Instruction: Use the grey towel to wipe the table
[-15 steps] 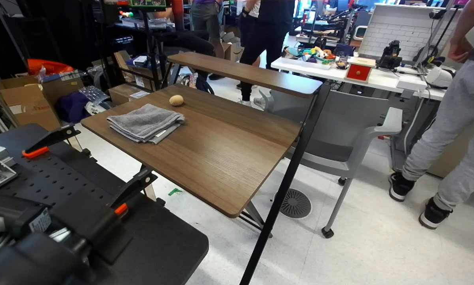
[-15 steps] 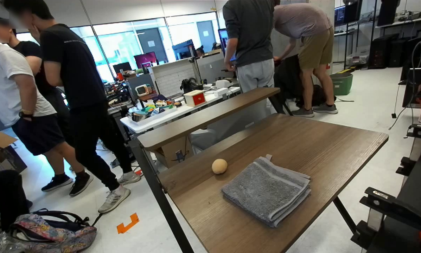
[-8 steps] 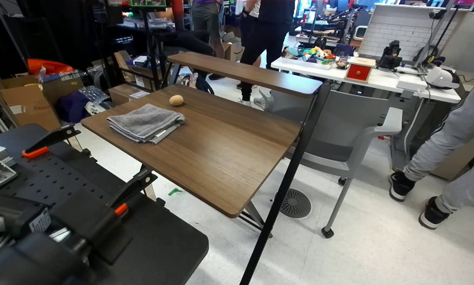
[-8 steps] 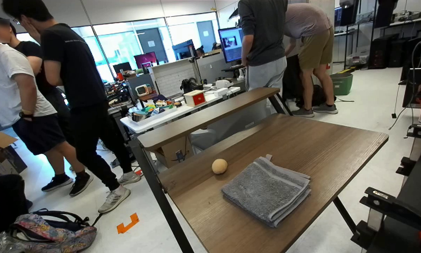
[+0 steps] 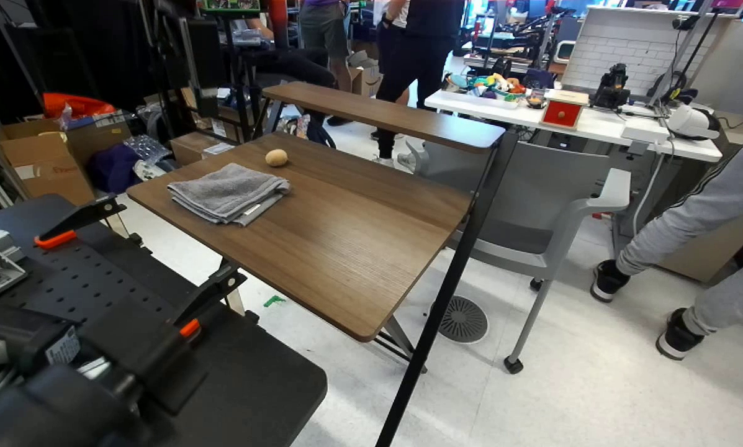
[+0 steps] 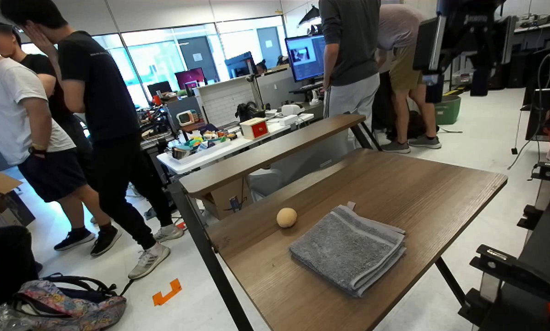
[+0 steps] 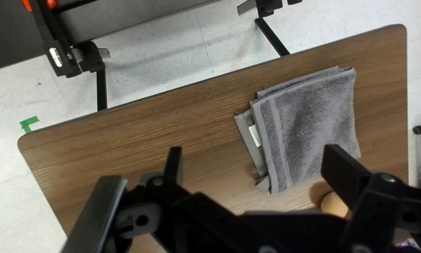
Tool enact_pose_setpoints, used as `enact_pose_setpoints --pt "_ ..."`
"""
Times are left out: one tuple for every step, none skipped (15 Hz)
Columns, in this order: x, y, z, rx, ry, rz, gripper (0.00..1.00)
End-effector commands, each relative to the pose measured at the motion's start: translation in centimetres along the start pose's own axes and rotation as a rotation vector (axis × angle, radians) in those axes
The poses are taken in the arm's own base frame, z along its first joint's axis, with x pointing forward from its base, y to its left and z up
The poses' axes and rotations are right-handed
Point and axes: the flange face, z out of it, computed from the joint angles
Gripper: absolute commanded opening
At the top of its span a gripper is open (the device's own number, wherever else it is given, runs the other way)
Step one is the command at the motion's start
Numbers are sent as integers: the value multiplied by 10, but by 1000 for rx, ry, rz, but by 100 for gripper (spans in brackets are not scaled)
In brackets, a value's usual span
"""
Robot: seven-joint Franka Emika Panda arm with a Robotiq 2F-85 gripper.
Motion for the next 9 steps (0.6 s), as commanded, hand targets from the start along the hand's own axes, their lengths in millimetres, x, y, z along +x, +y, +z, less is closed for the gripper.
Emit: enact_pose_setpoints --pt "6 -28 54 -22 -4 -28 100" --pt "6 -35 69 -16 -8 -28 100" --pt "7 -40 80 -6 -8 -24 100" --pt "5 -44 85 10 -23 -17 100" --pt "-2 -35 75 -15 -26 -32 100" --pt "-2 -39 85 -12 -36 -29 100" --pt "-1 -41 90 -9 -43 -27 100" --pt "1 -42 91 -9 -44 -26 100" --pt "2 -42 90 -8 -42 -26 100"
